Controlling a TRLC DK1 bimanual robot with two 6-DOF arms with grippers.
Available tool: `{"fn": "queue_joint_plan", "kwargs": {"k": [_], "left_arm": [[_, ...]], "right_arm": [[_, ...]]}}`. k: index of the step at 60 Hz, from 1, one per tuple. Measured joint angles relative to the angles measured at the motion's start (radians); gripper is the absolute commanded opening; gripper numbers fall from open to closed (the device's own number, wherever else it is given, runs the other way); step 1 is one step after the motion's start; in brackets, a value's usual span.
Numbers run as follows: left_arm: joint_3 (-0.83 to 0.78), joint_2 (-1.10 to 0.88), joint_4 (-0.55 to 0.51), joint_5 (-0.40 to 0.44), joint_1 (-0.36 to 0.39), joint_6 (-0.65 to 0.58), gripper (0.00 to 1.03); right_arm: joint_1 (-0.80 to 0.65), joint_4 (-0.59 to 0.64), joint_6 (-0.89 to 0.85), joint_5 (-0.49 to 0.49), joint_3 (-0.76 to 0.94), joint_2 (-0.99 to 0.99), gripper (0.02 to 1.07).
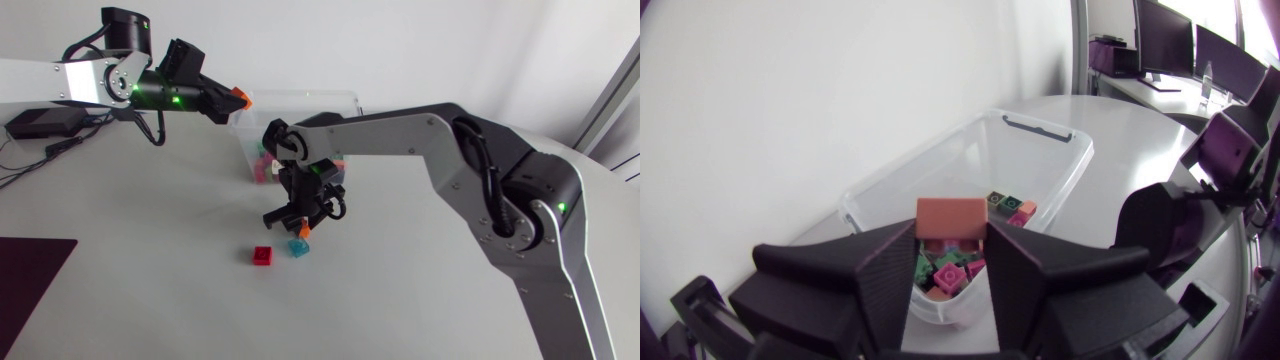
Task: Place the duplo bricks in the container
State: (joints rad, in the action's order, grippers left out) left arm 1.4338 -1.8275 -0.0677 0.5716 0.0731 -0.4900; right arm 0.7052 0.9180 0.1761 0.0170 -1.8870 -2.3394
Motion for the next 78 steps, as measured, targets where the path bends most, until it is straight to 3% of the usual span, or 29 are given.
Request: {"fn": "queue_joint_plan", "kwargs": {"k": [20, 46, 50, 52, 53, 55, 70, 78], "left_arm": [[0.009, -0.028, 0.076, 0.000, 0.007, 0.052, 0.31], [0.013, -0.069, 0.105, -0.002, 0.053, 0.070, 0.33], [0.015, -0.081, 0.111, -0.010, 0.060, 0.076, 0.53], [0.015, -0.086, 0.112, -0.021, 0.063, 0.079, 0.71], [0.015, -0.089, 0.112, -0.024, 0.064, 0.079, 0.86], [0.015, -0.093, 0.112, -0.031, 0.067, 0.080, 0.96], [-0.043, -0.047, 0.143, -0.053, 0.070, 0.074, 0.98], [-0.132, 0.070, 0.060, -0.053, 0.055, 0.008, 0.98]], "right_arm": [[-0.014, -0.086, 0.000, 0.000, 0.082, 0.033, 0.33], [-0.061, -0.189, -0.024, -0.027, 0.337, 0.308, 0.34], [-0.066, -0.189, -0.027, -0.030, 0.347, 0.364, 0.34], [-0.069, -0.189, -0.028, -0.031, 0.349, 0.390, 0.34], [-0.072, -0.189, -0.030, -0.033, 0.351, 0.399, 0.34], [-0.077, -0.189, -0.032, -0.035, 0.352, 0.420, 0.34], [-0.123, -0.202, -0.054, -0.048, 0.352, 0.549, 0.34], [-0.132, -0.256, -0.057, -0.048, 0.348, 0.583, 0.34]]}}
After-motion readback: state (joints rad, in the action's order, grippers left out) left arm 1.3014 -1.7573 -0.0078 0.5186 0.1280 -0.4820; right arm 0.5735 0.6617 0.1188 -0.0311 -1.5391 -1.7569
